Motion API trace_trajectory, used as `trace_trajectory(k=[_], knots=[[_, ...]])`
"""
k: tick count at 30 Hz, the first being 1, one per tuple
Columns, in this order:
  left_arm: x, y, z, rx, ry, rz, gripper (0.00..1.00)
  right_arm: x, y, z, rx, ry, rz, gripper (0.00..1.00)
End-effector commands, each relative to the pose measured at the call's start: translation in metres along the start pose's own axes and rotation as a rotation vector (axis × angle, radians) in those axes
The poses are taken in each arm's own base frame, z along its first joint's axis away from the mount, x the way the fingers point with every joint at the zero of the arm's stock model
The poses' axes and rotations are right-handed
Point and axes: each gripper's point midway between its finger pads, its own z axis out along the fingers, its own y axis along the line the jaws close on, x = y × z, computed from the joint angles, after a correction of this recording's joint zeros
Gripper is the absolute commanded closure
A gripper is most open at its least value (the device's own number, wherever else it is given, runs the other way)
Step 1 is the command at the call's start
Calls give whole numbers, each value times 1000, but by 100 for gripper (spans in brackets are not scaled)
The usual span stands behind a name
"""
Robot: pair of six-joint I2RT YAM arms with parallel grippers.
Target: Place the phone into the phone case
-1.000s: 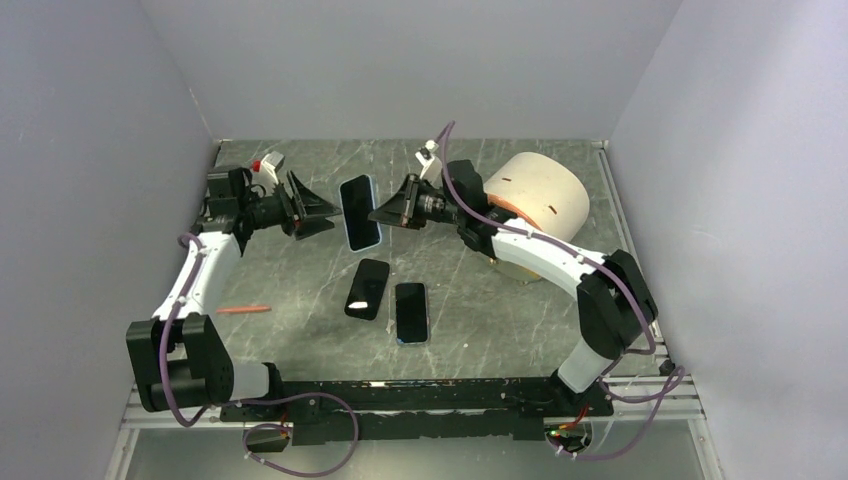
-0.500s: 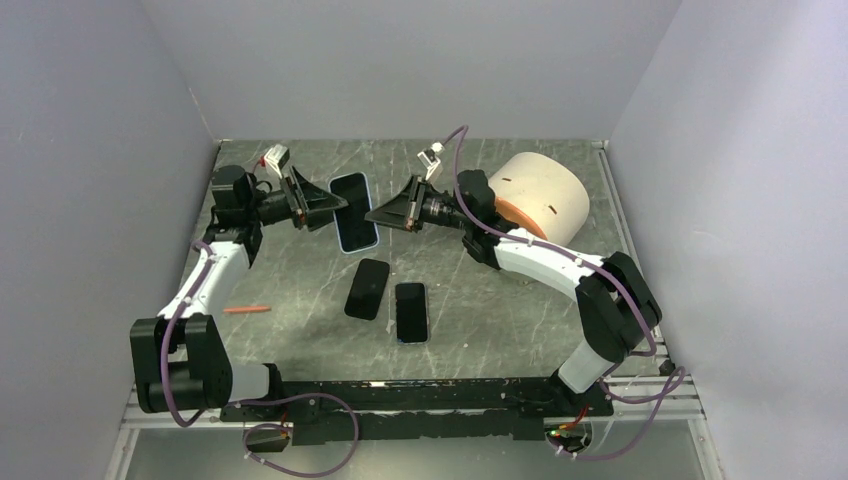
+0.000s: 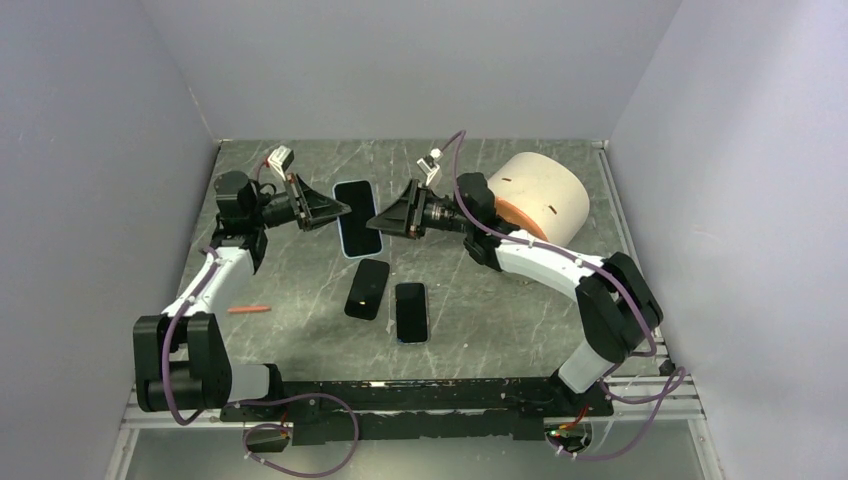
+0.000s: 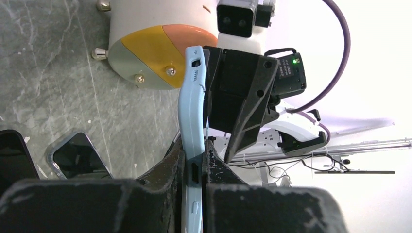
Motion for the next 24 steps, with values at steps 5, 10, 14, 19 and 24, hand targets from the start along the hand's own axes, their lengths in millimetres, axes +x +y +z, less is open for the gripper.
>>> trace_trajectory(k=[5, 10, 14, 19, 24], knots=[[-7, -26, -1, 108, -75, 175, 98, 21, 27, -18, -84, 28, -62, 53], [-9, -25, 0, 125, -90, 174, 98, 26, 26, -18, -78, 43, -52, 53], [-8, -22, 0, 109, -88, 176, 97, 27, 29, -15, -80, 50, -42, 80], [-1, -14, 2, 11, -61, 233, 97, 21, 29, -15, -44, 19, -33, 100], [9, -25, 3, -40, -29, 285, 77, 16, 39, -16, -56, -3, -71, 100]])
